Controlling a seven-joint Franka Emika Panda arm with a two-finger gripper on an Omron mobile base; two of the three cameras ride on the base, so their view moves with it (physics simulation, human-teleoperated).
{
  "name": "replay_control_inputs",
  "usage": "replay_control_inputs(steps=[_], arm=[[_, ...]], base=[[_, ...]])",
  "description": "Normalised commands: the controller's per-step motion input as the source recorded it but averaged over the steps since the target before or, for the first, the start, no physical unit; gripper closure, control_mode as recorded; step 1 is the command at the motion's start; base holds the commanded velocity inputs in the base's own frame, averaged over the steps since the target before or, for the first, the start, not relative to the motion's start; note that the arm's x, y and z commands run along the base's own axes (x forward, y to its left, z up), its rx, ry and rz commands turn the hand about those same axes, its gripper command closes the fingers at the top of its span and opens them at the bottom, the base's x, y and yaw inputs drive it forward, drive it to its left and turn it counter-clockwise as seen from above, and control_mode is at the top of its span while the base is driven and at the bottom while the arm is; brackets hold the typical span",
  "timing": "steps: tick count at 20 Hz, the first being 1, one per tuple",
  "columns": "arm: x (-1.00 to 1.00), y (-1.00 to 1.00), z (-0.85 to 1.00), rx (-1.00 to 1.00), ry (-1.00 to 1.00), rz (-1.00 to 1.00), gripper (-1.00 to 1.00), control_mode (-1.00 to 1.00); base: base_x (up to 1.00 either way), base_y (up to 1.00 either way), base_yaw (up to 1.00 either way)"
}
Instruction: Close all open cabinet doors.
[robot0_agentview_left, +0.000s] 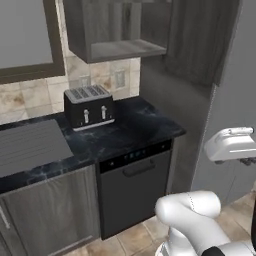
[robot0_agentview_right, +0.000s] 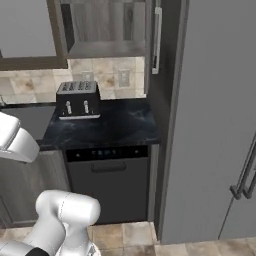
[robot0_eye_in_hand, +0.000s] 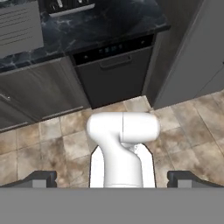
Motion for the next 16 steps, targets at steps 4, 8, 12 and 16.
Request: replay_control_inputs(steps=[4, 8, 12, 16], arm=[[0.0, 0.0, 0.0, 0.0, 0.0, 0.0, -1.0, 1.0], [0.0, 0.0, 0.0, 0.0, 0.0, 0.0, -1.0, 1.0], [0.0, 0.0, 0.0, 0.0, 0.0, 0.0, -1.0, 1.0], [0.0, 0.0, 0.0, 0.0, 0.0, 0.0, -1.0, 1.0]], base=[[0.61, 0.0, 0.28], [0.49, -0.01, 0.25], [0.52, 0.0, 0.21], [0.45, -0.24, 0.18]])
